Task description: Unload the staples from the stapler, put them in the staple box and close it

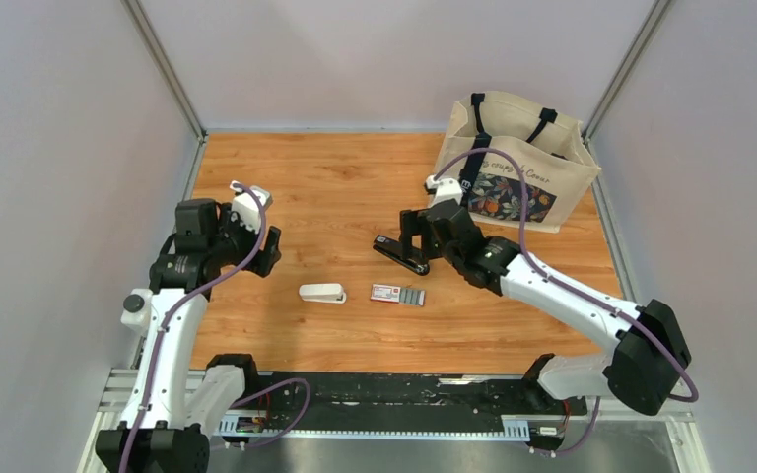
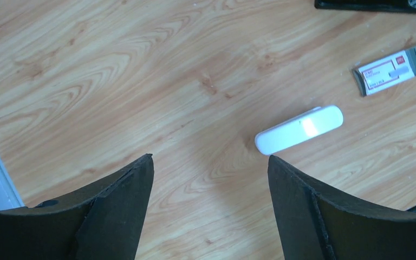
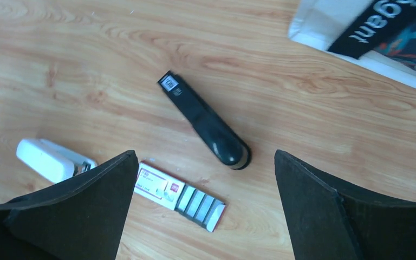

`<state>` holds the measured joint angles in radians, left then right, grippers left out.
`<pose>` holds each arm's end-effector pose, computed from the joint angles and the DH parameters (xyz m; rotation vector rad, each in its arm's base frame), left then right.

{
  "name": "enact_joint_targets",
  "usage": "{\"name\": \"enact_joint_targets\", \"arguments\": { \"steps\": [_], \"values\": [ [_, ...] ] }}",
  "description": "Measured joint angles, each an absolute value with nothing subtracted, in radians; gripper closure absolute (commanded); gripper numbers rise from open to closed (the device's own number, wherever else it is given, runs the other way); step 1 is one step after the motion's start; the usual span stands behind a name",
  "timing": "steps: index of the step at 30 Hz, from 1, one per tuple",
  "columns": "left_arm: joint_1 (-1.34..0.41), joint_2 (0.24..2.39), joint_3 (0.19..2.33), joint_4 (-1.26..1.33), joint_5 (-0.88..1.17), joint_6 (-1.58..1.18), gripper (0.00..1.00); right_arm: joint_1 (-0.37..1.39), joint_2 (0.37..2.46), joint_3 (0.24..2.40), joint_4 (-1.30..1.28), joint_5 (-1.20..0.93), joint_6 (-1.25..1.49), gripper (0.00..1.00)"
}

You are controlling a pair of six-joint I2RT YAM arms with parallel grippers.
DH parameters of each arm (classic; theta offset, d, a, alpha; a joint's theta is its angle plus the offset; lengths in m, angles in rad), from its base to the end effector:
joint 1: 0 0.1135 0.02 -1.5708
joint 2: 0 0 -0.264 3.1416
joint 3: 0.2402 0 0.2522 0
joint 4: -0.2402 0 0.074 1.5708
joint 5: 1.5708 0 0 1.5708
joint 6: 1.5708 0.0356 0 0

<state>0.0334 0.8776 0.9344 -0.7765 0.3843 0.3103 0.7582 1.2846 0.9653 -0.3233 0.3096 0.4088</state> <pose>0.1733 -0.0076 0.3198 0.5029 2.1832 -0.2548 0.2131 0.1869 0.2822 -0.2121 2.1859 0.3187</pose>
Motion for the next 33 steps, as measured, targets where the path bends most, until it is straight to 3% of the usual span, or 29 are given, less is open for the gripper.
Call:
{"name": "enact_joint_targets", "arguments": {
  "steps": [11,17,22,26,33],
  "values": [
    [-0.024,0.906,0.860,-0.787,0.368,0.389,0.14,0.872,1.359,0.978,-0.315,0.247,0.237,0.00],
    [0.074,0.893,0.822,-0.780,0.373,0.368,0.13,0.998,1.478,1.045,-0.318,0.224,0.096,0.00],
    [0.194,0.889,0.817,-0.763,0.385,0.324,0.19,1.110,1.603,1.140,-0.336,0.228,-0.023,0.00],
    [0.226,0.849,0.789,-0.765,0.386,0.312,0.13,1.172,1.704,1.219,-0.353,0.229,-0.100,0.00],
    [0.239,0.801,0.788,-0.778,0.397,0.311,0.13,1.201,1.826,1.338,-0.389,0.203,-0.207,0.01]
  ]
}}
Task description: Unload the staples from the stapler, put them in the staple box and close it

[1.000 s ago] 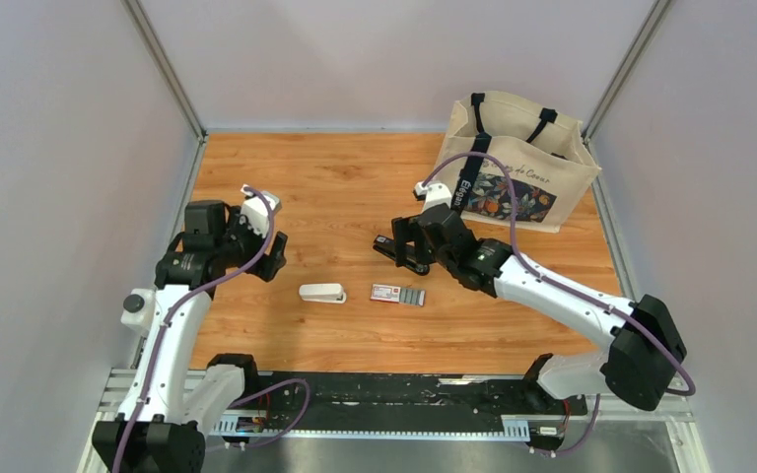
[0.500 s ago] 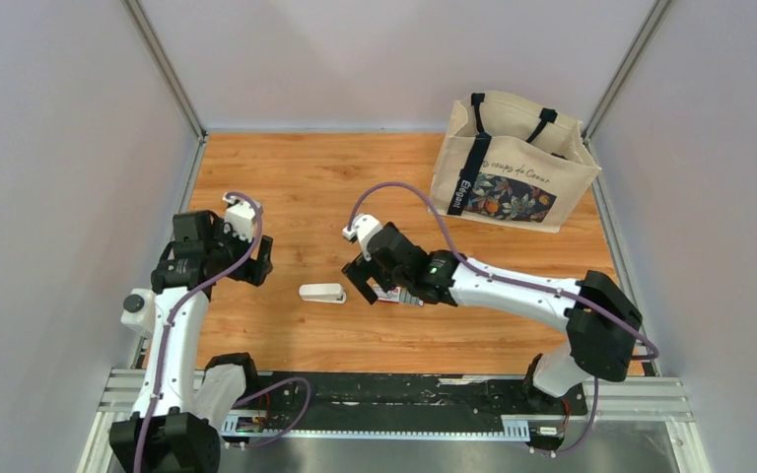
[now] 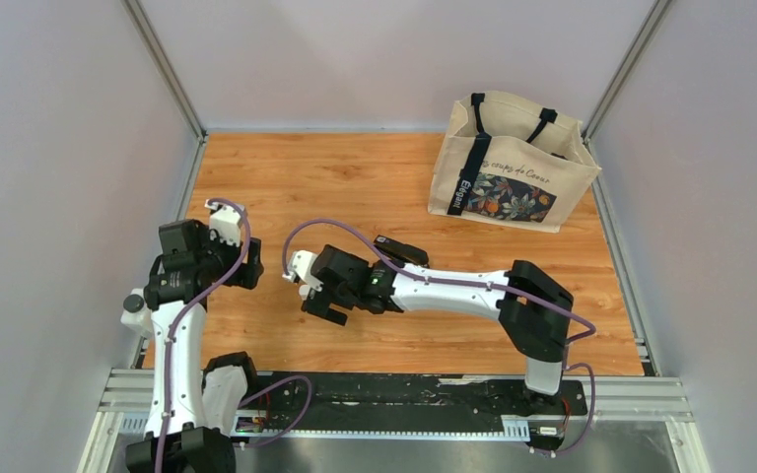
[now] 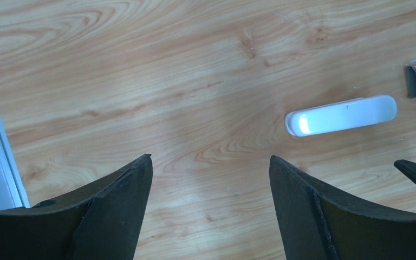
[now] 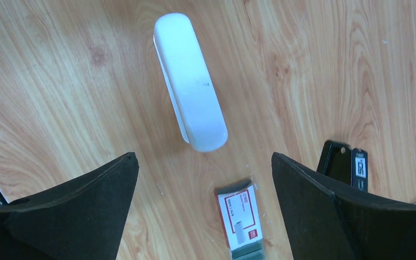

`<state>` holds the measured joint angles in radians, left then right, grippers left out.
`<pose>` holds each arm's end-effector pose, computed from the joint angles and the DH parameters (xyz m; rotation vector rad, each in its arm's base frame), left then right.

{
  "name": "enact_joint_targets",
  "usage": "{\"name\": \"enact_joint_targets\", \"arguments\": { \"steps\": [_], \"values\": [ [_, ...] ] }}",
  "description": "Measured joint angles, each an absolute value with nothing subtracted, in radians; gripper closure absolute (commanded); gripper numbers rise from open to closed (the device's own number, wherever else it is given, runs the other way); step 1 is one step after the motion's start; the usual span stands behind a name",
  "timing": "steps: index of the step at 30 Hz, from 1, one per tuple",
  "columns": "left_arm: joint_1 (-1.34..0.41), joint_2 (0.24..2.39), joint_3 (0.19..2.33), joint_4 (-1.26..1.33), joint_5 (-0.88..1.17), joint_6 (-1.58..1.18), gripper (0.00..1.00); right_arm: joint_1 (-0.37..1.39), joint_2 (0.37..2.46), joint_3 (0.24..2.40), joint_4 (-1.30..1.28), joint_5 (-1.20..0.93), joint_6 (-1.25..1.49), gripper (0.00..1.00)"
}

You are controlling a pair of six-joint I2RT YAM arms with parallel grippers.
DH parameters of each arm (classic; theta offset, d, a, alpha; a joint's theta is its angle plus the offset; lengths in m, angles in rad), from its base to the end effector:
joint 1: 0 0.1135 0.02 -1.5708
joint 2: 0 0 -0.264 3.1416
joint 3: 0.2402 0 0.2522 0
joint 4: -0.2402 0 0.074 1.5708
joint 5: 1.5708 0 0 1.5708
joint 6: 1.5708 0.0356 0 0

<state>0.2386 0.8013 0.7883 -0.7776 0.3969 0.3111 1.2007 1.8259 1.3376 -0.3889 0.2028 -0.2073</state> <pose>0.1560 0.0238 0.2840 0.2716 2.2766 -0.1873 0.1516 0.3710 0.2233 -1.5061 1.9118 0.2013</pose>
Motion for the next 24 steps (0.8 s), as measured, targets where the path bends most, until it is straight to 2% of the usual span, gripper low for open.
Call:
{"name": "enact_joint_targets", "arguments": {
  "steps": [13,24],
  "values": [
    [0.315,0.849,0.826,-0.797,0.429,0.312,0.13,1.139,1.971,1.484,-0.454,0.058,-0.275,0.12],
    [0.337,0.854,0.830,-0.796,0.440,0.316,0.12,1.119,2.058,1.558,-0.483,-0.011,-0.286,0.42]
  ]
}}
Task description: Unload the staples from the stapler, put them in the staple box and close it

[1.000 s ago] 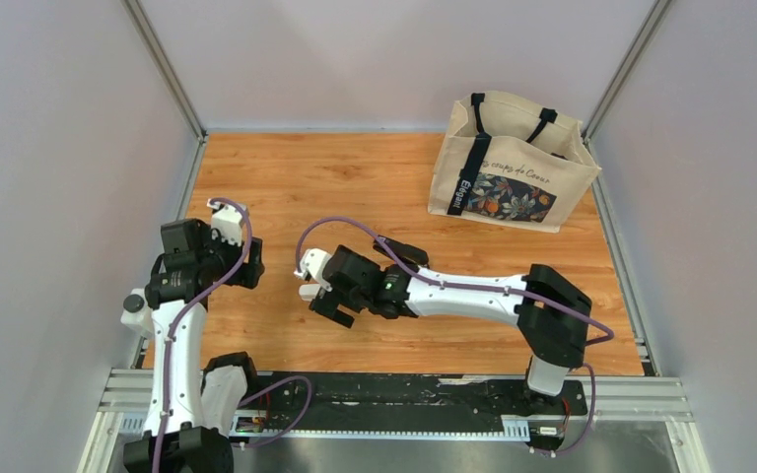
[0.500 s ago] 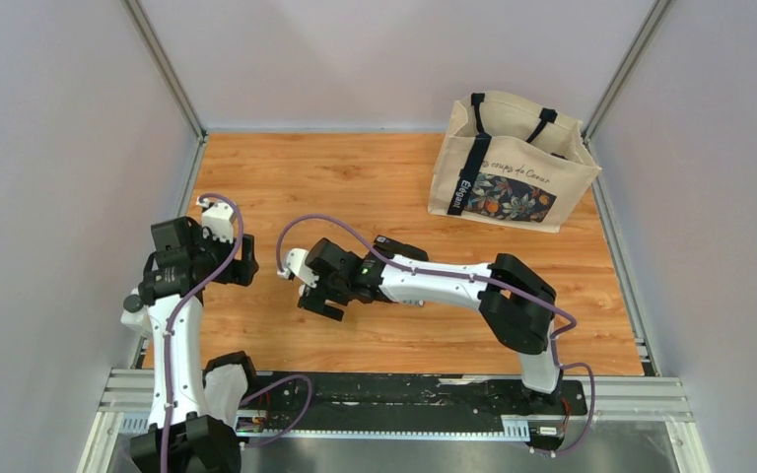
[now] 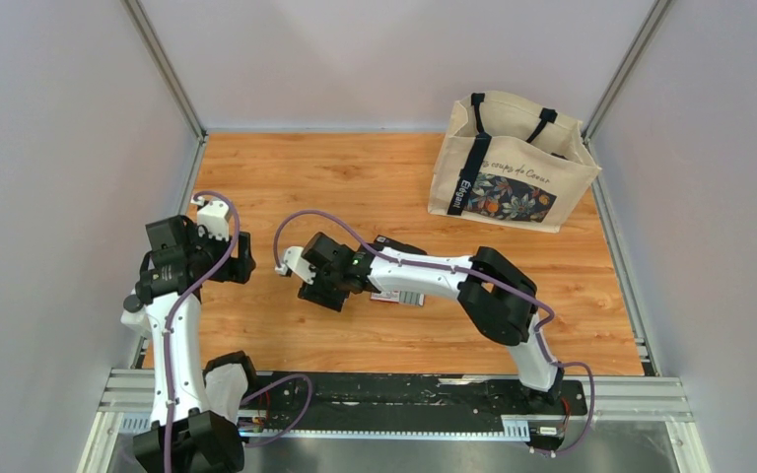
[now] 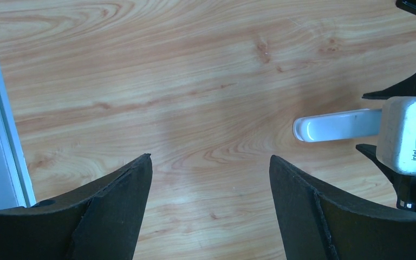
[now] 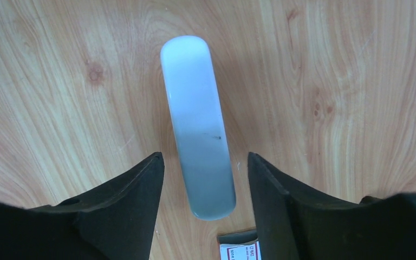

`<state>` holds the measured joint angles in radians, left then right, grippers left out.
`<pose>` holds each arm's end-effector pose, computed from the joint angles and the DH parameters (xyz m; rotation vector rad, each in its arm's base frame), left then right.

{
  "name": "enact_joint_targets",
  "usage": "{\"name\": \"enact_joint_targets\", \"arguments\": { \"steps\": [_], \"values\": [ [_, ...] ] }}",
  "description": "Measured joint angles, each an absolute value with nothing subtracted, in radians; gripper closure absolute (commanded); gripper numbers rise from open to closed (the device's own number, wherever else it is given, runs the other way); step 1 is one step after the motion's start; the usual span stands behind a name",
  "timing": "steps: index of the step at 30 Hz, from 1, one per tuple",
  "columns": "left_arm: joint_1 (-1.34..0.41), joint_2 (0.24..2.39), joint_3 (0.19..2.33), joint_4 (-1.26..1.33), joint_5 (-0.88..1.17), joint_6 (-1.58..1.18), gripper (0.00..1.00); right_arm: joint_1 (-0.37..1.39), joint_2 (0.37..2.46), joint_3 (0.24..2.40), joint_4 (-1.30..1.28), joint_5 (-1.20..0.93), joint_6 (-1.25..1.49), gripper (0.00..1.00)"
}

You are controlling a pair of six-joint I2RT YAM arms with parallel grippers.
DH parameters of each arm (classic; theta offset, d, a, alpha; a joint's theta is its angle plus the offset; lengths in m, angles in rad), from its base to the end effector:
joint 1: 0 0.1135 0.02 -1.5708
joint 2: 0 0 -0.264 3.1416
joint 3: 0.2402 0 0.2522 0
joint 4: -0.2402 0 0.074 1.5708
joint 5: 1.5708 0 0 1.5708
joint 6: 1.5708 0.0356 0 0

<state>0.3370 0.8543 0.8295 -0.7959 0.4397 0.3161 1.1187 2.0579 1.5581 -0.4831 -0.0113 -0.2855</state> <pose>0.1611 0.0404 0.2888 0.1778 2.2953 -0.1958 0.1954 0.4033 0.1909 -1.6753 1.9737 0.3305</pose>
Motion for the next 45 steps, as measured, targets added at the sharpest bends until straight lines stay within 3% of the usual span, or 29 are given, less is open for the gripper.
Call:
{"name": "enact_joint_targets", "arguments": {
  "steps": [4,7,8,10,19,32,45],
  "values": [
    [0.343,0.864,0.830,-0.796,0.441,0.320,0.12,1.118,2.062,1.559,-0.499,-0.025,-0.286,0.59],
    [0.343,0.867,0.830,-0.796,0.440,0.325,0.12,1.118,2.062,1.563,-0.506,-0.029,-0.285,0.81],
    [0.343,0.866,0.830,-0.796,0.440,0.328,0.12,1.118,2.062,1.567,-0.509,-0.034,-0.278,0.94],
    [0.343,0.866,0.830,-0.796,0.439,0.334,0.12,1.118,2.064,1.578,-0.520,-0.036,-0.259,1.00],
    [0.344,0.868,0.841,-0.823,0.459,0.388,0.14,1.096,2.064,1.612,-0.464,-0.038,-0.109,1.00],
    [0.345,0.980,0.835,-0.993,0.644,0.743,0.13,1.052,1.751,1.272,-0.110,-0.002,0.297,1.00],
    [0.178,0.991,0.743,-0.996,0.722,0.854,0.12,1.052,1.678,1.114,0.122,0.044,0.554,1.00]
  ]
}}
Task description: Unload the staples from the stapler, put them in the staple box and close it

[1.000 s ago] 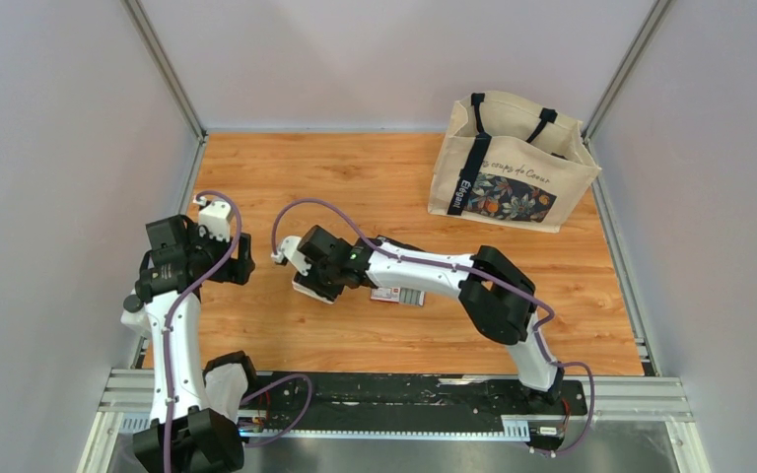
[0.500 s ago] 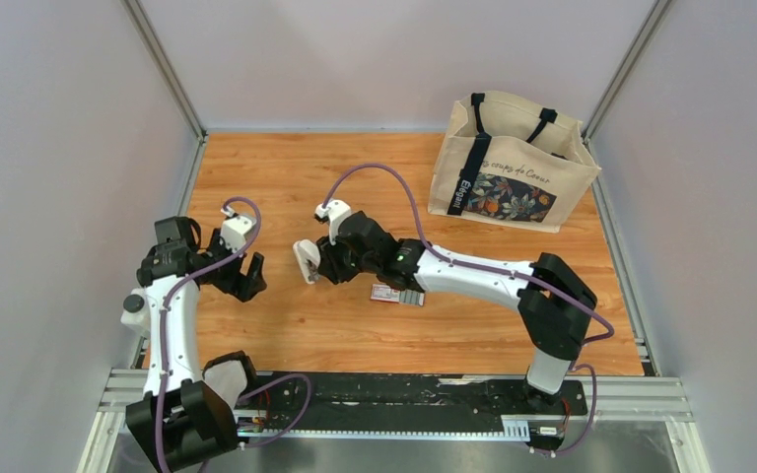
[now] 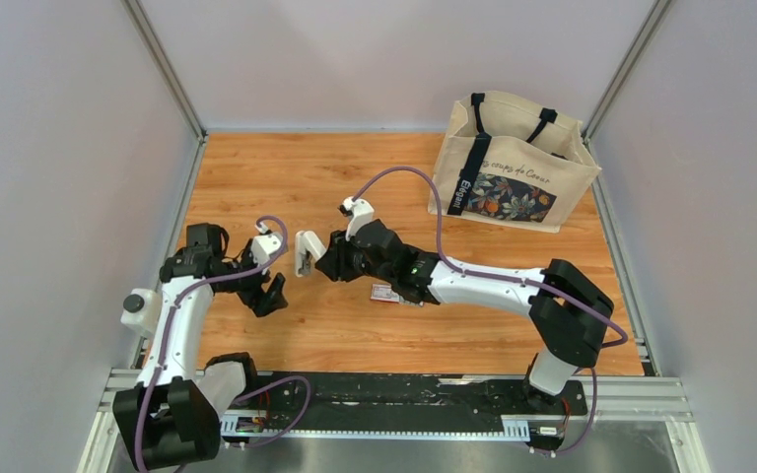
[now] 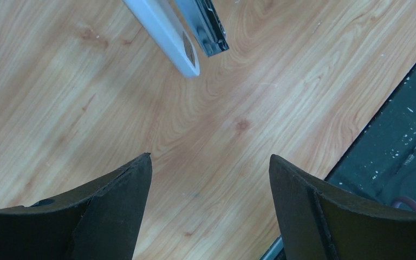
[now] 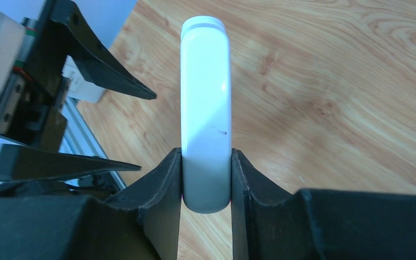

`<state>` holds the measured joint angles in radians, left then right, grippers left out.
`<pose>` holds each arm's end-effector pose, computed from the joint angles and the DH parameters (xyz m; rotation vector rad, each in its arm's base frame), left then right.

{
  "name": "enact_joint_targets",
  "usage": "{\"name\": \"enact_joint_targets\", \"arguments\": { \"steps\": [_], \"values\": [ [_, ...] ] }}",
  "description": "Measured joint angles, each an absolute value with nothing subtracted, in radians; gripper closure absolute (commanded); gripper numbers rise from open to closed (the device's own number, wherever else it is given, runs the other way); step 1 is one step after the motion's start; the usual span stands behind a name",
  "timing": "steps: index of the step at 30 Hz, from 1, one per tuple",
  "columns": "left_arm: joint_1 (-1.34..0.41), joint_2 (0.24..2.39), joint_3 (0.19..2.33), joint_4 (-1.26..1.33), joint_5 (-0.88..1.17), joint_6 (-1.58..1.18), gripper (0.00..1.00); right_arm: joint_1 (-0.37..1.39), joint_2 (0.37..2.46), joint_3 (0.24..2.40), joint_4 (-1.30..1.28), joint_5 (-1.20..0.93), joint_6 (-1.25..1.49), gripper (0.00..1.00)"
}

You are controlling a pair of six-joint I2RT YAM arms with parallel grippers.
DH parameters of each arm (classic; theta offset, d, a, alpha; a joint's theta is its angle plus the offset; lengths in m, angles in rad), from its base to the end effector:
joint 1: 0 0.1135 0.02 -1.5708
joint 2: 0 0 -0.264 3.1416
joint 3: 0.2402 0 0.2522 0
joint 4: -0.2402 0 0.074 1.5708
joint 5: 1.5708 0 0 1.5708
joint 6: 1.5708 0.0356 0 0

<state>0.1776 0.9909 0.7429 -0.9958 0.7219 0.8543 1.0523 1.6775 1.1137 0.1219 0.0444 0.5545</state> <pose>0.1615 0.0051 0.2370 0.9552 2.2558 -0.6038 0.1928 0.3347 0.2489 -0.5008 2.0932 0.9475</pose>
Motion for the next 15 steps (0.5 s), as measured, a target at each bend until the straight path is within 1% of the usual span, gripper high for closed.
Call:
{"name": "enact_joint_targets", "arguments": {
  "steps": [3,4,6,7,8,11,15],
  "values": [
    [0.155,0.991,0.739,-0.958,0.710,0.850,0.12,1.052,1.678,1.108,0.169,0.035,0.611,1.00],
    [0.150,0.992,0.739,-0.943,0.705,0.847,0.14,1.052,1.678,1.107,0.183,0.032,0.627,1.00],
    [0.147,0.998,0.739,-0.921,0.698,0.842,0.18,1.052,1.678,1.107,0.208,0.017,0.652,1.00],
    [0.146,1.003,0.739,-0.910,0.697,0.837,0.24,1.052,1.678,1.104,0.226,0.007,0.664,1.00],
    [0.145,1.010,0.739,-0.894,0.694,0.833,0.26,1.053,1.678,1.099,0.244,-0.001,0.676,1.00],
    [0.144,1.030,0.739,-0.849,0.688,0.813,0.26,1.053,1.678,1.082,0.273,-0.022,0.701,1.00],
    [0.144,1.050,0.739,-0.792,0.683,0.787,0.23,1.054,1.678,1.058,0.290,-0.040,0.722,1.00]
  ]
}}
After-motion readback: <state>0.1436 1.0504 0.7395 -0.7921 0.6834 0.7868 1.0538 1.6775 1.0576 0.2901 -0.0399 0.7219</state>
